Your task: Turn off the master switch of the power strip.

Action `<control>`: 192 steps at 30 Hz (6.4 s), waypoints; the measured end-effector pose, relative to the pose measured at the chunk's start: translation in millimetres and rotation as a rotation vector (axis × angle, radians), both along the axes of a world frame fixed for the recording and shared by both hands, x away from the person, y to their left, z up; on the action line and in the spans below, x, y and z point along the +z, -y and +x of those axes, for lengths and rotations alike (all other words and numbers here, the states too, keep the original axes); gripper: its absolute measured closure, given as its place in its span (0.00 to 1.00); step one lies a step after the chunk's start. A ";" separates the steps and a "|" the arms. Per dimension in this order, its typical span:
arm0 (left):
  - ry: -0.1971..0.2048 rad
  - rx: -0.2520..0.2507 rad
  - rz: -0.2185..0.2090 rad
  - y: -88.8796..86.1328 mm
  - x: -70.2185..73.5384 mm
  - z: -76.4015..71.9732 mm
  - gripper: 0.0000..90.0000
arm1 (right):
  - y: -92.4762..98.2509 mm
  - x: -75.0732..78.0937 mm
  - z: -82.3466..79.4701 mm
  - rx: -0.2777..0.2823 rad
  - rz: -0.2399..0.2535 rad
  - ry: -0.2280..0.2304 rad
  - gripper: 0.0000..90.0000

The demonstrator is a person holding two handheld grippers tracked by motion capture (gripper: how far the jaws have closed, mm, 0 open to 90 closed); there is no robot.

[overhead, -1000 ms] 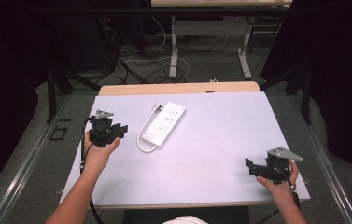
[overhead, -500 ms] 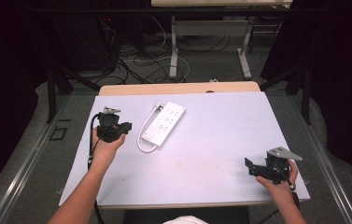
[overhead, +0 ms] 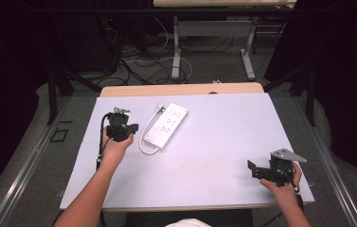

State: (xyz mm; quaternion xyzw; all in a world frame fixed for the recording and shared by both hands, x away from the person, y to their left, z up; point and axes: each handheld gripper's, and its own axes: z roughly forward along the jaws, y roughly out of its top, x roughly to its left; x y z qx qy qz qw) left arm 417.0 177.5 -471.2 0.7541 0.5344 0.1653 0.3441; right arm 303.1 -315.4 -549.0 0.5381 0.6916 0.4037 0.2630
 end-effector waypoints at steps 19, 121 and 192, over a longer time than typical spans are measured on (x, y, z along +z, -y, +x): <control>-0.056 -0.026 0.017 22.5 -17.6 11.8 1.00 | -1.6 0.2 0.9 0.016 0.004 -0.006 0.00; -0.141 -0.006 0.070 41.9 -37.0 28.2 0.93 | -3.2 -1.6 1.3 0.018 -0.006 -0.015 0.00; -0.049 -0.198 0.030 37.3 20.7 -38.6 0.00 | -4.7 -0.5 -0.1 0.022 -0.006 -0.004 0.00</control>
